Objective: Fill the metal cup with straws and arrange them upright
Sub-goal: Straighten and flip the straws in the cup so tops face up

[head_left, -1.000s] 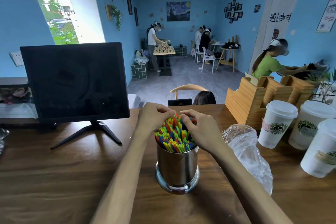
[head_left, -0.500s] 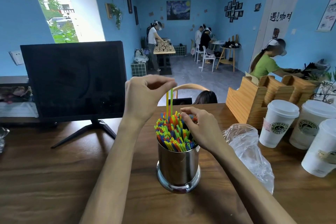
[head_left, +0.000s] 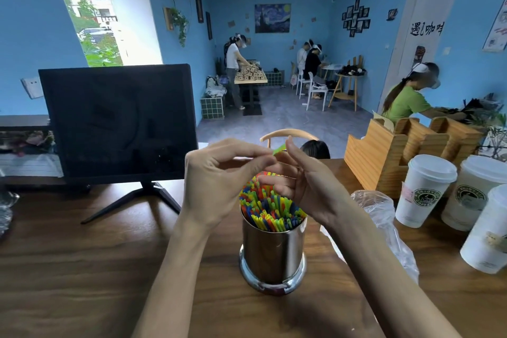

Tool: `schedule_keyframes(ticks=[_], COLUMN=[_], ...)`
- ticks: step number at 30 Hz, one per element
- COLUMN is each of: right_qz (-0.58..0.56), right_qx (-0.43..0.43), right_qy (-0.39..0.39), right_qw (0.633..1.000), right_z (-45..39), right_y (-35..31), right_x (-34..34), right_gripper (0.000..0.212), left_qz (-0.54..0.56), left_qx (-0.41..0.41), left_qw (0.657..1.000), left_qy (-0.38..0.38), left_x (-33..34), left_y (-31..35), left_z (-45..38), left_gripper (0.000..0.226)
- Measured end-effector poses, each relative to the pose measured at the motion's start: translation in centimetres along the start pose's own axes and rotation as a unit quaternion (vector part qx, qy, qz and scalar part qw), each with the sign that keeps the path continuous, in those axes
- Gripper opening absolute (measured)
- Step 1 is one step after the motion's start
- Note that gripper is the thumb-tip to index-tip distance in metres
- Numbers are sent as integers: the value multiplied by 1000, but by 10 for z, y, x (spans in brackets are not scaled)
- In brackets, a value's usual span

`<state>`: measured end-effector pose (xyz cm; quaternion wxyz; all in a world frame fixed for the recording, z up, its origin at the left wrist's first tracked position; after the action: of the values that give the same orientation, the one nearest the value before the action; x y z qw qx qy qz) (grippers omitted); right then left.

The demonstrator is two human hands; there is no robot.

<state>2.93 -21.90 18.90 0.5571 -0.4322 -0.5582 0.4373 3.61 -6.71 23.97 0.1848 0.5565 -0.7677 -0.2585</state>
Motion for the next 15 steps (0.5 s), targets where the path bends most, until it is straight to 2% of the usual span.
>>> schedule_keyframes(ticks=[3, 5, 7, 9, 11, 13, 15], right_qz=[-94, -103, -44, 19, 78, 169, 302], right_qx=[19, 18, 3, -35, -92, -156, -195], right_qy=[5, 6, 1, 0, 44, 120, 176], right_qw=[995, 995, 999, 999, 992, 966, 916], right_z=[-3, -8, -10, -12, -11, -10, -10], right_y=[-3, -5, -9, -15, -26, -36, -41], right_x=[-2, -6, -10, -14, -26, -42, -53], right_gripper=[27, 24, 17, 20, 26, 16, 7], left_qz=[26, 44, 54, 40, 18, 6, -19], left_qx=[-22, -52, -88, -103, -125, -167, -187], left_qw=[999, 996, 992, 990, 987, 982, 981], left_qy=[-36, -60, -78, -92, -102, -88, -42], left_x=[1, 4, 6, 6, 5, 2, -3], left_y=[-4, -8, -14, -21, -32, -48, -65], left_z=[5, 9, 12, 12, 11, 9, 6], left_gripper=[17, 18, 19, 21, 23, 21, 12])
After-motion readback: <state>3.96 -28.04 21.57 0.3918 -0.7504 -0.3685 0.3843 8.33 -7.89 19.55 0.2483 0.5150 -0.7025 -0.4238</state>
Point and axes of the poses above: each hand's wrist, its own z-axis away from the middle knuckle, its own x-axis out of the palm, y = z × x, the point moved 6 cm from there along -z, towards the middle knuckle, and after that the axes turned 11 degrees about z, right-handed, at the moved point
